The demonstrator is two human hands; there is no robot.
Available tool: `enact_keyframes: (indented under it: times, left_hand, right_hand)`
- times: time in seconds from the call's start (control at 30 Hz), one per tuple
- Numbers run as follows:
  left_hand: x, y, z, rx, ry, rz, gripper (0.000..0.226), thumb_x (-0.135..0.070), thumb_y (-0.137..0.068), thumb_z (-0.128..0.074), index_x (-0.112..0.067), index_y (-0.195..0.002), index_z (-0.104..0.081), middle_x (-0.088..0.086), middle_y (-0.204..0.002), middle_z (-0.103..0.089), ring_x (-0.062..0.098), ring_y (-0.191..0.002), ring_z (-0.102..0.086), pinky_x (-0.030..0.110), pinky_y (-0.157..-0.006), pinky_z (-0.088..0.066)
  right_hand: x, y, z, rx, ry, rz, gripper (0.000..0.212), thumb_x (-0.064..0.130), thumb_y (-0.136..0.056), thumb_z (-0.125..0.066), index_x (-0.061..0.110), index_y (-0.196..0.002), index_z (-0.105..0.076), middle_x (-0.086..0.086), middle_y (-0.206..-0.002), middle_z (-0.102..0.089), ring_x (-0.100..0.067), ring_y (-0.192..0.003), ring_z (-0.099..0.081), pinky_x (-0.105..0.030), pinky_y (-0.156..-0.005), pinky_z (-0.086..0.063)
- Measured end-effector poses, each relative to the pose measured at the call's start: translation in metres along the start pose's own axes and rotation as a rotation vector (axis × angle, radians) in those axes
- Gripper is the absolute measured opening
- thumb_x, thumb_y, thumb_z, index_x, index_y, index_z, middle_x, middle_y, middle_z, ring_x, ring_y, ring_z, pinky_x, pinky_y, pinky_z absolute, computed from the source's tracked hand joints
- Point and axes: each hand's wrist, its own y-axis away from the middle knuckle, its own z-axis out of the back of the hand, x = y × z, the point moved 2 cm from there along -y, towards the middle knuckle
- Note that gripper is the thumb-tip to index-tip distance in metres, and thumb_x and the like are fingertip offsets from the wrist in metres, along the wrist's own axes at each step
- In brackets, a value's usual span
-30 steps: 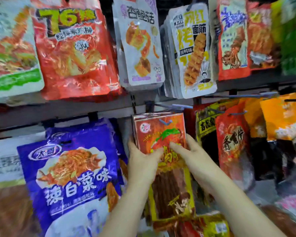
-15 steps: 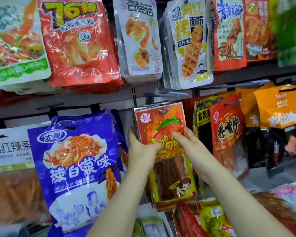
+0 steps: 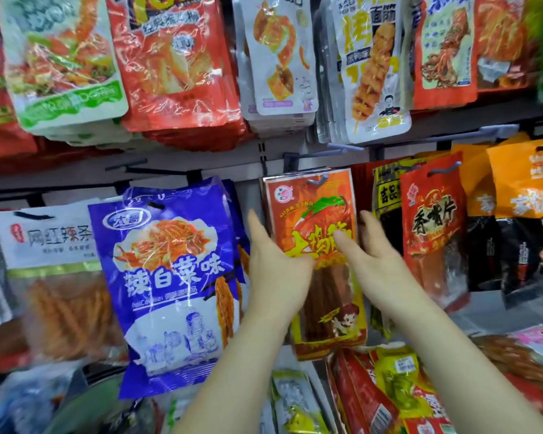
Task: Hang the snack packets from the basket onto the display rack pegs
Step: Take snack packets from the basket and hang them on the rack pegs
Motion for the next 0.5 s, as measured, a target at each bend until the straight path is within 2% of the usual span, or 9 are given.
enact_keyframes:
  times: [0.03, 0.1, 0.17, 0.2, 0.27, 0.33, 0.4, 0.47, 0.5]
  left_hand:
    - [-0.005, 0.013, 0.006, 0.007, 0.009, -0.074, 0.101, -0.008, -0.08, -0.069, -0.033, -0.153, -0.004, -0.029, -0.129, -0.029, -0.007, -0.119, -0.036, 0.02, -0.102, -0.034]
    - [-0.011, 0.045, 0.025, 0.001, 0.047, -0.199, 0.089, -0.016, -0.076, -0.063, -0.041, -0.149, -0.019, -0.046, -0.13, -0.025, -0.023, -0.122, -0.031, 0.012, -0.103, -0.03]
    - [-0.008, 0.073, 0.057, -0.091, 0.039, -0.299, 0.073, -0.019, -0.073, -0.059, -0.047, -0.137, -0.037, -0.039, -0.135, -0.042, -0.017, -0.126, -0.038, 0.014, -0.105, -0.036]
    - [-0.003, 0.08, 0.077, -0.175, -0.002, -0.342, 0.068, -0.02, -0.074, -0.062, -0.046, -0.134, -0.043, -0.03, -0.136, -0.047, -0.008, -0.129, -0.042, 0.022, -0.106, -0.039]
    - [0.017, 0.083, 0.121, -0.344, -0.091, -0.377, 0.069, -0.031, -0.071, -0.069, -0.042, -0.135, -0.045, -0.017, -0.14, -0.048, 0.01, -0.132, -0.046, 0.04, -0.106, -0.041]
    - [0.04, 0.073, 0.154, -0.384, -0.032, -0.251, 0.088, -0.044, -0.061, -0.078, -0.04, -0.14, -0.04, -0.013, -0.144, -0.046, 0.012, -0.133, -0.045, 0.049, -0.107, -0.039]
    - [0.056, 0.063, 0.168, -0.324, 0.038, -0.115, 0.109, -0.051, -0.05, -0.086, -0.035, -0.144, -0.033, -0.014, -0.142, -0.049, 0.005, -0.129, -0.049, 0.046, -0.108, -0.04]
    - [0.063, 0.057, 0.163, -0.21, 0.062, -0.066, 0.106, -0.037, -0.051, -0.087, -0.032, -0.143, -0.034, -0.017, -0.127, -0.061, 0.005, -0.116, -0.06, 0.037, -0.097, -0.051]
    - [0.066, 0.055, 0.157, -0.165, 0.055, -0.063, 0.1, -0.031, -0.053, -0.086, -0.032, -0.139, -0.037, -0.016, -0.119, -0.066, 0.008, -0.108, -0.065, 0.032, -0.088, -0.056]
  right_hand:
    - [0.005, 0.008, 0.001, -0.068, 0.144, 0.048, 0.077, 0.049, -0.095, -0.049, 0.025, -0.156, -0.008, 0.002, -0.158, -0.029, -0.019, -0.143, -0.032, -0.032, -0.11, -0.028]
    - [0.02, 0.032, -0.004, -0.263, 0.39, 0.271, 0.07, 0.039, -0.097, -0.051, 0.015, -0.154, -0.018, -0.006, -0.155, -0.036, -0.024, -0.138, -0.039, -0.028, -0.104, -0.031]
    - [0.03, 0.049, -0.019, -0.362, 0.352, 0.447, 0.059, 0.035, -0.095, -0.054, 0.015, -0.147, -0.035, -0.006, -0.142, -0.052, -0.023, -0.127, -0.05, -0.026, -0.098, -0.035]
    - [0.032, 0.051, -0.03, -0.272, 0.228, 0.454, 0.056, 0.036, -0.095, -0.055, 0.021, -0.146, -0.038, 0.001, -0.137, -0.056, -0.016, -0.123, -0.053, -0.026, -0.099, -0.038]
    - [0.035, 0.051, -0.059, 0.078, -0.097, 0.313, 0.064, 0.048, -0.088, -0.061, 0.036, -0.145, -0.035, 0.02, -0.134, -0.052, 0.005, -0.123, -0.048, -0.032, -0.108, -0.04]
    - [0.038, 0.045, -0.082, 0.331, -0.221, 0.22, 0.081, 0.056, -0.076, -0.066, 0.042, -0.147, -0.028, 0.037, -0.128, -0.044, 0.023, -0.117, -0.04, -0.033, -0.112, -0.038]
    - [0.036, 0.037, -0.1, 0.45, -0.222, 0.217, 0.074, 0.053, -0.076, -0.071, 0.053, -0.137, -0.029, 0.043, -0.12, -0.047, 0.028, -0.108, -0.044, -0.017, -0.103, -0.041]
    - [0.035, 0.032, -0.112, 0.497, -0.243, 0.197, 0.065, 0.038, -0.081, -0.074, 0.059, -0.122, -0.029, 0.042, -0.113, -0.051, 0.029, -0.098, -0.05, 0.002, -0.082, -0.04]
    - [0.032, 0.03, -0.116, 0.513, -0.242, 0.178, 0.074, 0.035, -0.079, -0.076, 0.058, -0.128, -0.024, 0.04, -0.114, -0.052, 0.026, -0.097, -0.053, 0.002, -0.079, -0.042]
